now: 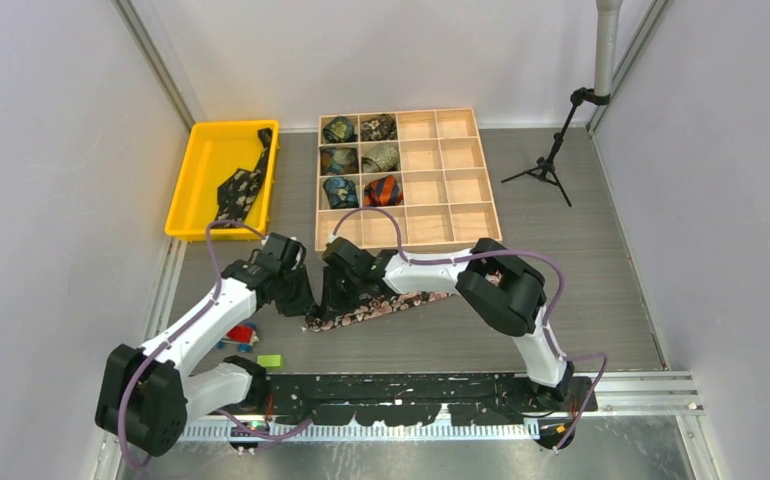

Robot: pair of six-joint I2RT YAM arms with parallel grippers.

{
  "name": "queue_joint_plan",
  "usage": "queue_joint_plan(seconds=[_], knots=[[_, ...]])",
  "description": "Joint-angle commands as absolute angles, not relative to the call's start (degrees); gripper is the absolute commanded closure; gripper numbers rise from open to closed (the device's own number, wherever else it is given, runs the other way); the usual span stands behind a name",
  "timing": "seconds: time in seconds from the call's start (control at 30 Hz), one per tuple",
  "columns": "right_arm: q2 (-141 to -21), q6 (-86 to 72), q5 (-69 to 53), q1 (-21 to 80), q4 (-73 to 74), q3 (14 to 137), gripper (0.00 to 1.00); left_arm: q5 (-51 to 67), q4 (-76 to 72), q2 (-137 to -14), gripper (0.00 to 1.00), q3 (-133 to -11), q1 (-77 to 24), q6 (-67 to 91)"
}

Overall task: Roll the ties
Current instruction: Roll the tie at the center of the board.

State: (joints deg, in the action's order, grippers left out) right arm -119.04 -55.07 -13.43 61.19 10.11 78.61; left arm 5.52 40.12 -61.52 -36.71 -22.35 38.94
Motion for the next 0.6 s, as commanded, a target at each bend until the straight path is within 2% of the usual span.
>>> queue_joint_plan(seconds=[0.0,0.2,0.57], knots=[[-118.70,-56.92,-15.78,62.25,4.71,80.34,0.82,4.41,38.00,-64.76,1.00,-38.94,-25.13,38.78],[-116.82,-55.88,-14.40,62.26,5.67,78.14,0.82,-2.82,38.61,-69.25,1.00,-40.72,-31.09,40.97],[-105.48,-50.40,-5.24,61.16,18.28,73.88,0.82,-9.75,39.07,-75.93,1.00,-43.04,-36.62,44.72]])
